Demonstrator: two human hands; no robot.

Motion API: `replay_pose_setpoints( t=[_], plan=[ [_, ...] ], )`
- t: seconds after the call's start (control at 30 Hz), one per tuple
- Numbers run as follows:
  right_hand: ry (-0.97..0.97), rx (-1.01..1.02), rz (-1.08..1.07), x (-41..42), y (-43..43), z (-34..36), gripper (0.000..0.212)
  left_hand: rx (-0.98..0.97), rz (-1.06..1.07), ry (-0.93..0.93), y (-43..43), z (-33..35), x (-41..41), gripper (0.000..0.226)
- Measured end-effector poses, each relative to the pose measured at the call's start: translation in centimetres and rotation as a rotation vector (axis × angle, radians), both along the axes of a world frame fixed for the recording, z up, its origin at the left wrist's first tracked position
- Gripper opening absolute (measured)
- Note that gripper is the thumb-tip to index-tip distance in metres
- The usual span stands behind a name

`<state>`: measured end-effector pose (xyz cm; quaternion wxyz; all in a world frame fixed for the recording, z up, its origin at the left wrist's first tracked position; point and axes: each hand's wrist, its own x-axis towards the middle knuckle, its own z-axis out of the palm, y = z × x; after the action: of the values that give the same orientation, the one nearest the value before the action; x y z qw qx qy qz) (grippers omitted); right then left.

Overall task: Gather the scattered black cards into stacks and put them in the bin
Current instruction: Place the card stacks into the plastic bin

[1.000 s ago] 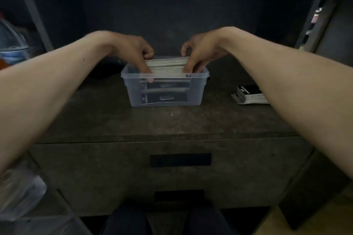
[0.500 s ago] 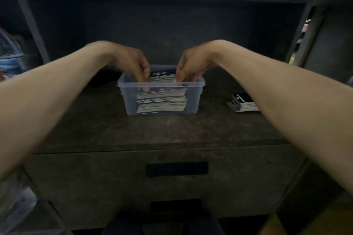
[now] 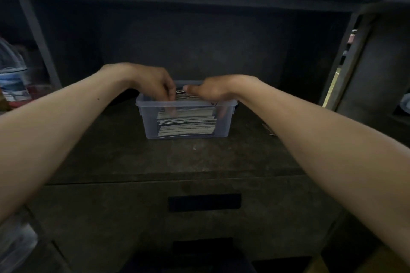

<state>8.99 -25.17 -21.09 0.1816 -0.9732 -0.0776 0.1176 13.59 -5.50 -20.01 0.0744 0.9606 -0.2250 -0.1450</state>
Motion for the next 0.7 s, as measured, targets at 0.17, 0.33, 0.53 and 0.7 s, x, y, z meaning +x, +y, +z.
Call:
replay_pose_setpoints(
  t=[0.17, 0.33, 0.53, 0.7],
  plan=[
    [-0.151, -0.219, -0.016, 0.1, 0.9, -0.6, 0.08, 0.057, 0.018, 0.021, -0.4, -0.2, 0.0, 0.039],
    [-0.105, -0.125, -0.072, 0.2, 0.5, -0.4, 0.049, 0.078, 0.028, 0.055, -0.4, -0.5, -0.2, 0.051],
    [0.0, -0.187, -0.176, 0.8, 0.0, -0.1, 0.028, -0.012, 0.009, 0.099, -0.6, -0.5, -0.5, 0.057],
    [0.199, 0.0, -0.145, 0.7, -0.4, 0.0, 0.037, -0.053, -0.005, 0.102, -0.4, -0.4, -1.0, 0.055]
  ],
)
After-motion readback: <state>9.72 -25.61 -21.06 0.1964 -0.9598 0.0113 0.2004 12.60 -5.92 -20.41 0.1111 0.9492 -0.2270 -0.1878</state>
